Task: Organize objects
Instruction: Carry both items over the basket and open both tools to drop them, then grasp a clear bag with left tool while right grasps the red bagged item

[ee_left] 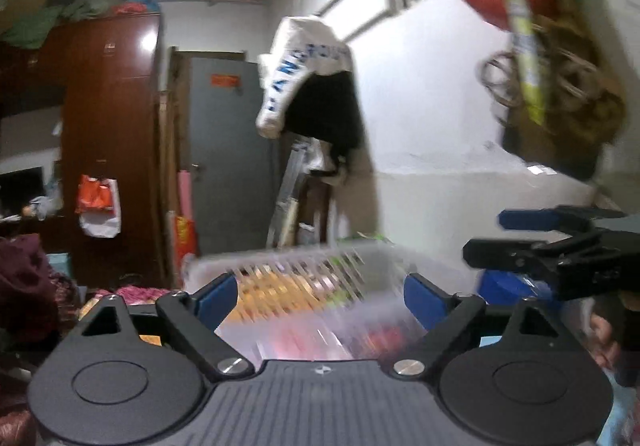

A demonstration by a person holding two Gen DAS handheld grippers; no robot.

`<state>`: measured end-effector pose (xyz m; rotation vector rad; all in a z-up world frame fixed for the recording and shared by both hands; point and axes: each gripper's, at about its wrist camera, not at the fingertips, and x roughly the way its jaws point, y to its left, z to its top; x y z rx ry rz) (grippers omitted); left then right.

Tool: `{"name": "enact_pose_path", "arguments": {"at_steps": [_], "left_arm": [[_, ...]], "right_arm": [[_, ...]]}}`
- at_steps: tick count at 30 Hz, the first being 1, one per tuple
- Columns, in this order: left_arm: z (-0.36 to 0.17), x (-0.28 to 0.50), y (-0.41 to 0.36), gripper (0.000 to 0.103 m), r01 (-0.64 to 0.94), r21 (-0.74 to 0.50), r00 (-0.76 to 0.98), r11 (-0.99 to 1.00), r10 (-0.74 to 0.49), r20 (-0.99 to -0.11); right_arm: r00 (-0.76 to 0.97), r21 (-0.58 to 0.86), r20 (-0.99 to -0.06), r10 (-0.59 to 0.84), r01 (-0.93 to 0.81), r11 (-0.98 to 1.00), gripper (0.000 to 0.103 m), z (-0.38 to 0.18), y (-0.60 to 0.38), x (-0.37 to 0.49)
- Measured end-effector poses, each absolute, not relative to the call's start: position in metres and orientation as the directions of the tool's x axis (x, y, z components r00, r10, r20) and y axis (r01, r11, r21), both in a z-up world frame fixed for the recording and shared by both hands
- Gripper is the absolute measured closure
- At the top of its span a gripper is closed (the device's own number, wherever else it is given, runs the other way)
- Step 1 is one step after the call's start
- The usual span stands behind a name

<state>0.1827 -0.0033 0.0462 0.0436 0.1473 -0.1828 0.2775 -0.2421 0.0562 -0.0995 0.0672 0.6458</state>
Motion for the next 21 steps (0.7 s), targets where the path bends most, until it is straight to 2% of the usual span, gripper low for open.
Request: {"name": "enact_pose_path", "arguments": {"at_steps": [1, 4, 10, 14, 16, 19, 20, 21], "left_arm": [[0.035, 0.171, -0.005, 0.01, 0.205, 0.026, 0.967, 0.978, -0.198, -0.161], [0.004, 0.151, -0.01, 0.011, 0.24, 0.015, 0.95, 0.971, -0.231, -0.211], [-0.015, 0.139, -0.025, 0.017, 0.241, 0.055, 0.949, 0.969, -0.223, -0.223], [-0.018, 0.151, -0.027, 0.03, 0.238, 0.043, 0.939, 0.97, -0.219, -0.267], [-0.022, 0.155, -0.026, 0.03, 0.247, 0.023, 0.931, 0.969, -0.231, -0.284], [-0.025, 0.158, -0.03, 0.031, 0.251, 0.018, 0.927, 0.968, -0.235, -0.293], [-0.026, 0.159, -0.03, 0.036, 0.252, 0.013, 0.924, 0.968, -0.237, -0.299], [-0.027, 0.161, -0.03, 0.04, 0.254, 0.009, 0.922, 0.967, -0.239, -0.306]], "right_arm": [[0.781, -0.049, -0.128, 0.611, -0.621, 0.783, 0.0, 0.043, -0.247, 0.273], [0.745, 0.002, -0.307, 0.592, -0.621, 0.784, 0.0, 0.005, -0.249, 0.277], [0.68, 0.094, -0.434, 0.592, -0.619, 0.78, 0.001, -0.025, -0.252, 0.293], [0.653, 0.048, -0.469, 0.594, -0.653, 0.756, 0.013, -0.031, -0.24, 0.284], [0.654, 0.048, -0.469, 0.593, -0.652, 0.757, 0.018, -0.031, -0.241, 0.286], [0.641, 0.069, -0.492, 0.589, -0.646, 0.76, 0.032, -0.04, -0.243, 0.291], [0.627, 0.085, -0.503, 0.595, -0.65, 0.755, 0.043, -0.042, -0.244, 0.291], [0.621, 0.094, -0.501, 0.603, -0.653, 0.751, 0.042, -0.041, -0.246, 0.291]]}}
